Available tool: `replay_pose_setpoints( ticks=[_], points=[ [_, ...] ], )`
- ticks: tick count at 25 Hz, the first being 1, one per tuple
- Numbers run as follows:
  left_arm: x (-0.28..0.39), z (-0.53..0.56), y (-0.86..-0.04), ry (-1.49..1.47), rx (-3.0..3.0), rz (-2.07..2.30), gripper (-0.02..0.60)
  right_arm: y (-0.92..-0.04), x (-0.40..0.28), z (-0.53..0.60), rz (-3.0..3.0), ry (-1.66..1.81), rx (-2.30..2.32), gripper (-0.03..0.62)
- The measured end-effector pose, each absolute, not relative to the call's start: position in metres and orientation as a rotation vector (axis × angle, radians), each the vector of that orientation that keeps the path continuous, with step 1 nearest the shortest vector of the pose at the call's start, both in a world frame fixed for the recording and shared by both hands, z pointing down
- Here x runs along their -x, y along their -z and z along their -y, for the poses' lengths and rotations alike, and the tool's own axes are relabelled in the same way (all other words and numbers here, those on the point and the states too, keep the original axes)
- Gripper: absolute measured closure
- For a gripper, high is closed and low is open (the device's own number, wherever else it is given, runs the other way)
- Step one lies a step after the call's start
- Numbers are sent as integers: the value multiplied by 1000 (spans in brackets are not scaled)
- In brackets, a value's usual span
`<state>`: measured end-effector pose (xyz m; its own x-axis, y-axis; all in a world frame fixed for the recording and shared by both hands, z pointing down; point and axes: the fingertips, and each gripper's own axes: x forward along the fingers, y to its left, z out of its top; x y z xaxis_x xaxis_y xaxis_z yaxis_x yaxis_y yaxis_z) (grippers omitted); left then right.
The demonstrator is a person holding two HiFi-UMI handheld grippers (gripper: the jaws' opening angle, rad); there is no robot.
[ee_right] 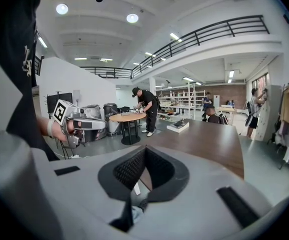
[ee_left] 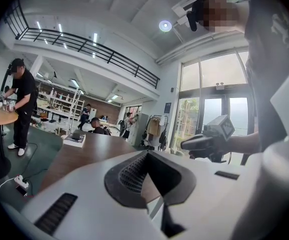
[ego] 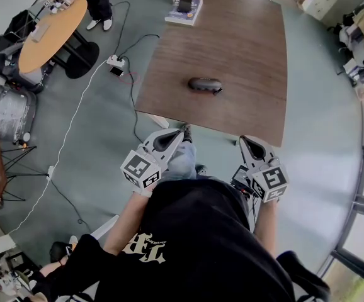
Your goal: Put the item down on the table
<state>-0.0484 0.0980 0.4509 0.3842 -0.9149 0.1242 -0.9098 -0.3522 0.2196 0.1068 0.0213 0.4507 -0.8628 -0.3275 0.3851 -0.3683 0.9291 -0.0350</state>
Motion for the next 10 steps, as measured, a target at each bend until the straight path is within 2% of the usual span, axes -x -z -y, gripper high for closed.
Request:
replay_pose_setpoints(
  ticks=[10],
  points=[
    [46,-99,-456,17,-2380,1616,575,-454,-109,-23,2700,-142,-500,606]
  ],
)
